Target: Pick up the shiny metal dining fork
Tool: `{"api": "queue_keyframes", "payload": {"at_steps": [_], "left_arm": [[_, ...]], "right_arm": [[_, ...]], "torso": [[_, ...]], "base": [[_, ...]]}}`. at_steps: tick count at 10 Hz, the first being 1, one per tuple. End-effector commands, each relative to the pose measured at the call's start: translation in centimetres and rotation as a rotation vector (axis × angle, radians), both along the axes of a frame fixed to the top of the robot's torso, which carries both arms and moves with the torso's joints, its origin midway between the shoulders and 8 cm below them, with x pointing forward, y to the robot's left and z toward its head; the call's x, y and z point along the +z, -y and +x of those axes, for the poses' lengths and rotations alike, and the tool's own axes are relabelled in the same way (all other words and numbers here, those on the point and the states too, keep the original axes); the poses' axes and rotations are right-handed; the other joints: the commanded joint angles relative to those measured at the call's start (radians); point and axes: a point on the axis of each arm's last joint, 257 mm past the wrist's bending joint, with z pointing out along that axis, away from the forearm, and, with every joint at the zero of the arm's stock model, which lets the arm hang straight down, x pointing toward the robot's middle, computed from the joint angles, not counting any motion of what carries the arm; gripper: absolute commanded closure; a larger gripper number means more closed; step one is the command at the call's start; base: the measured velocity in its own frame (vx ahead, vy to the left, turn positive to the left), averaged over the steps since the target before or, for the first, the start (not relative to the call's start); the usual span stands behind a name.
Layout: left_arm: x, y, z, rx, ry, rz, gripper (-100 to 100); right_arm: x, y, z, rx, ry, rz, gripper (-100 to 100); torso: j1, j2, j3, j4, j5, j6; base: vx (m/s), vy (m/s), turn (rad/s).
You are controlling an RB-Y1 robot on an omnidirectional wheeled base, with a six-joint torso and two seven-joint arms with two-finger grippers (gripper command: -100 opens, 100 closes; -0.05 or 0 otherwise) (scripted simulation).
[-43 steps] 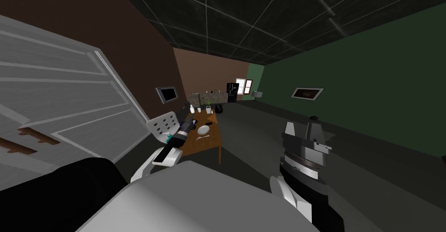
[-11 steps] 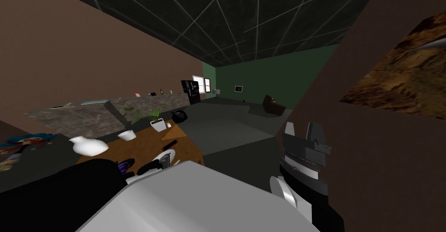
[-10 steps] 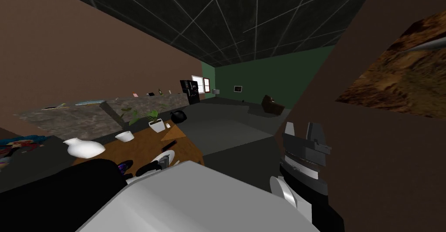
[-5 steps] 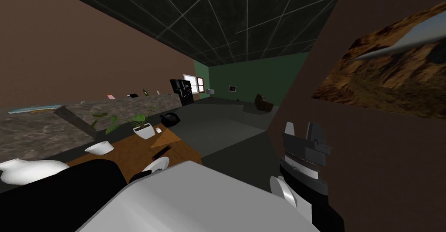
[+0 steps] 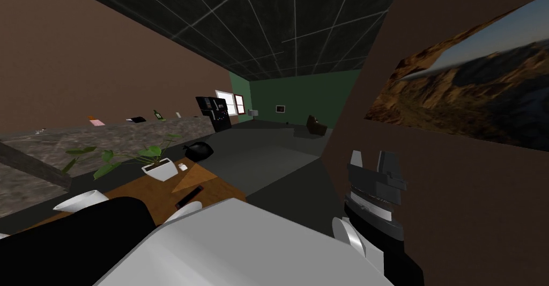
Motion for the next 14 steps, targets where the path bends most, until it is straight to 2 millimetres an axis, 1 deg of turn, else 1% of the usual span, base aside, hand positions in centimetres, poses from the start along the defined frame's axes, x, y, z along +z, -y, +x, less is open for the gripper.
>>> {"api": "queue_keyframes", "payload": {"at_steps": [1,2,3,4,5,9,10,11,14], "left_arm": [[-0.5,0.4,-1.4,0.036,-0.03,-0.032,-100],[-0.7,0.6,-2.1,0.05,-0.042,-0.044,-100],[-0.6,0.4,-1.6,0.039,-0.032,-0.034,-100],[-0.7,0.5,-1.7,0.041,-0.035,-0.037,0],[-1.4,0.6,-1.5,0.037,-0.033,-0.036,-100],[-3.0,1.0,-1.1,0.027,-0.03,-0.036,-100],[-2.7,1.0,-1.2,0.029,-0.032,-0.037,-100],[-2.8,1.0,-1.1,0.029,-0.031,-0.036,100],[-2.7,0.9,-1.0,0.032,-0.027,-0.036,100]], "right_arm": [[0.0,0.0,0.0,0.0,0.0,0.0,0],[0.0,0.0,0.0,0.0,0.0,0.0,0],[0.0,0.0,0.0,0.0,0.0,0.0,0],[0.0,0.0,0.0,0.0,0.0,0.0,0],[0.0,0.0,0.0,0.0,0.0,0.0,0],[0.0,0.0,0.0,0.0,0.0,0.0,0],[0.0,0.0,0.0,0.0,0.0,0.0,0],[0.0,0.0,0.0,0.0,0.0,0.0,0],[0.0,0.0,0.0,0.0,0.0,0.0,0]], "torso": [[0.0,0.0,0.0,0.0,0.0,0.0],[0.0,0.0,0.0,0.0,0.0,0.0],[0.0,-0.001,0.0,0.0,0.0,0.0],[-0.001,-0.001,-0.001,0.0,0.0,0.0],[-0.002,-0.002,-0.001,0.0,0.0,0.0],[-0.002,-0.002,-0.001,0.0,0.0,0.0],[-0.003,-0.002,-0.001,0.0,0.0,0.0],[-0.003,-0.002,-0.001,0.0,-0.001,0.0],[-0.002,-0.002,-0.001,-0.001,0.001,0.0]], "base": [[-0.019,0.042,-0.153],[-0.013,0.038,-0.099],[-0.006,0.018,-0.015],[0.0,0.0,0.0],[0.0,0.015,0.026],[0.001,0.014,0.01],[0.0,0.0,0.0],[0.0,0.0,0.0],[0.0,0.0,0.0]]}}
